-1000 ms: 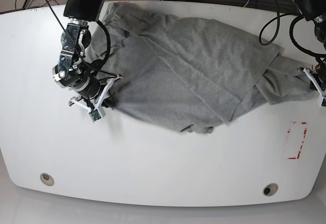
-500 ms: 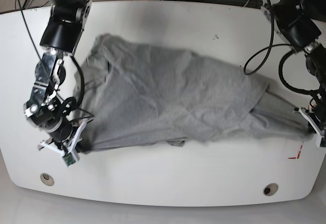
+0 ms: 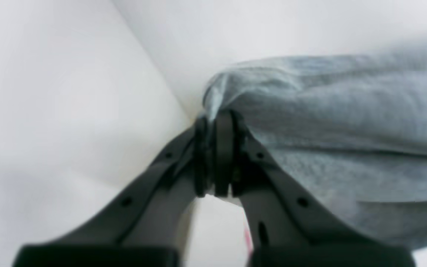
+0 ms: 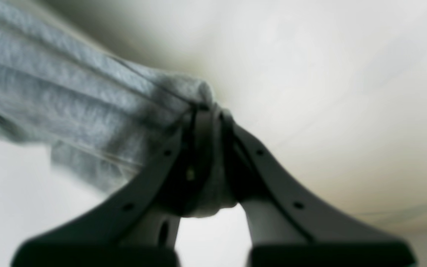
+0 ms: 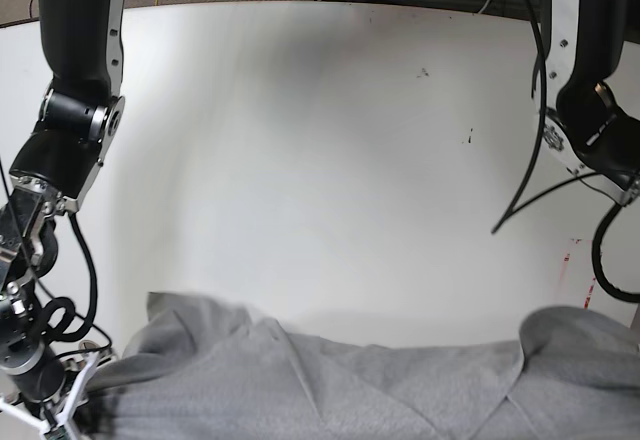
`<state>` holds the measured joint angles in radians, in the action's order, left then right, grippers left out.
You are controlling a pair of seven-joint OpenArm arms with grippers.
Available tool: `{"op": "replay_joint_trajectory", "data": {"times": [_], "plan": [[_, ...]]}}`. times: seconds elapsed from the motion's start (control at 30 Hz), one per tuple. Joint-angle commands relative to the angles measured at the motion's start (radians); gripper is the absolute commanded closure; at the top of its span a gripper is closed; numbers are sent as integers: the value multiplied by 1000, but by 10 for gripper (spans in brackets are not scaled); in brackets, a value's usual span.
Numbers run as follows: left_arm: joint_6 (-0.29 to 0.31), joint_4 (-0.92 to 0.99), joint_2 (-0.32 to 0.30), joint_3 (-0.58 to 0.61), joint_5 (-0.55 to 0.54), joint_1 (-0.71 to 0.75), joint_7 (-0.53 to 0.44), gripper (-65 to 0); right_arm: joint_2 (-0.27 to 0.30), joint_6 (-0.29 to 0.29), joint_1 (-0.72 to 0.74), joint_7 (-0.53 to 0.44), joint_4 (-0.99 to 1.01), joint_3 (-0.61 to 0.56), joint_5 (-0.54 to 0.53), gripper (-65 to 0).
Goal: Fold the T-shirt properly
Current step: 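Lift the shirt high with both grippers, stretching it between them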
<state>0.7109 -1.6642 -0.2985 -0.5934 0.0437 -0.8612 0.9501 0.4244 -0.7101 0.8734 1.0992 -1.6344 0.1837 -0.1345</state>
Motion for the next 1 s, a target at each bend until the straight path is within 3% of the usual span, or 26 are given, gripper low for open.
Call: {"op": "replay_joint_trajectory", "data": {"times": [0.0, 0.3, 0.5, 0.97], "plan": [[-13, -7, -60, 0, 14, -66, -18, 0, 41, 12, 73, 22, -19, 17, 34, 0], [-13, 83, -72, 42, 6, 6, -21, 0, 49, 12, -39, 19, -33, 18, 34, 0], [-13, 91, -72, 20, 5, 33, -23, 0, 12, 12, -118, -40, -39, 36, 42, 0], [-13, 129, -72, 23, 5, 1, -24, 0, 6, 12, -124, -40, -36, 63, 42, 0]]}}
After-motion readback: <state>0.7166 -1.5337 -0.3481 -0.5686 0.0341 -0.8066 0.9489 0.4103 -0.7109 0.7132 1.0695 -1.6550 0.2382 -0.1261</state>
